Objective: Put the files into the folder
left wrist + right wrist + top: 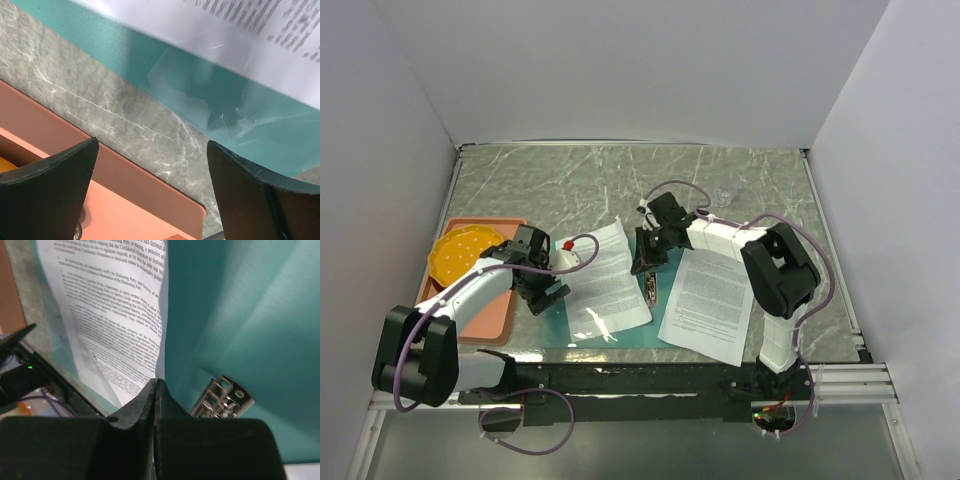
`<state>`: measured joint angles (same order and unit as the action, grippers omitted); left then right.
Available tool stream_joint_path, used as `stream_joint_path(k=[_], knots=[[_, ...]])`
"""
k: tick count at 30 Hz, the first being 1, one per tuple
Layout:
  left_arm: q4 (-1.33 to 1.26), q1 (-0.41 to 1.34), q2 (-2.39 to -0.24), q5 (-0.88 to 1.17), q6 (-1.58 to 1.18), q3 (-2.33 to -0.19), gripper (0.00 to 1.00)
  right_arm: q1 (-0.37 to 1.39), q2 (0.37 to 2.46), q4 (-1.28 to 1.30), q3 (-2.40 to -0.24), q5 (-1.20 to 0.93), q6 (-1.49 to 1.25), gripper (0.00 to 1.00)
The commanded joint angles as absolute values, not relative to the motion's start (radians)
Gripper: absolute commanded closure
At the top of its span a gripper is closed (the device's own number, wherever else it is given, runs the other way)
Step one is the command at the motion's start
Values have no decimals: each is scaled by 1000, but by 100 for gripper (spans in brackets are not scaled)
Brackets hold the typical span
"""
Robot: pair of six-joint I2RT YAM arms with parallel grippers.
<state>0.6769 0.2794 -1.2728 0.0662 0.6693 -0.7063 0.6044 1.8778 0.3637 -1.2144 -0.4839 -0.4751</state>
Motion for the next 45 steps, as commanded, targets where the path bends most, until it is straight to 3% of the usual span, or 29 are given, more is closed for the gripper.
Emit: stream_joint_path(k=[1, 5, 16, 45], knots=[[660, 284, -1252, 92, 695, -703, 4, 607, 1893, 293, -1244, -566, -468, 100], [670, 284, -1235, 86, 706, -690, 4, 607, 1882, 242, -1230, -555, -532, 100], [686, 284, -1186, 66, 727, -658, 4, 591, 1772, 284, -1151, -273, -736, 100], [692, 284, -1149, 43, 738, -598, 4, 755, 1750, 156, -1046, -250, -859, 100]])
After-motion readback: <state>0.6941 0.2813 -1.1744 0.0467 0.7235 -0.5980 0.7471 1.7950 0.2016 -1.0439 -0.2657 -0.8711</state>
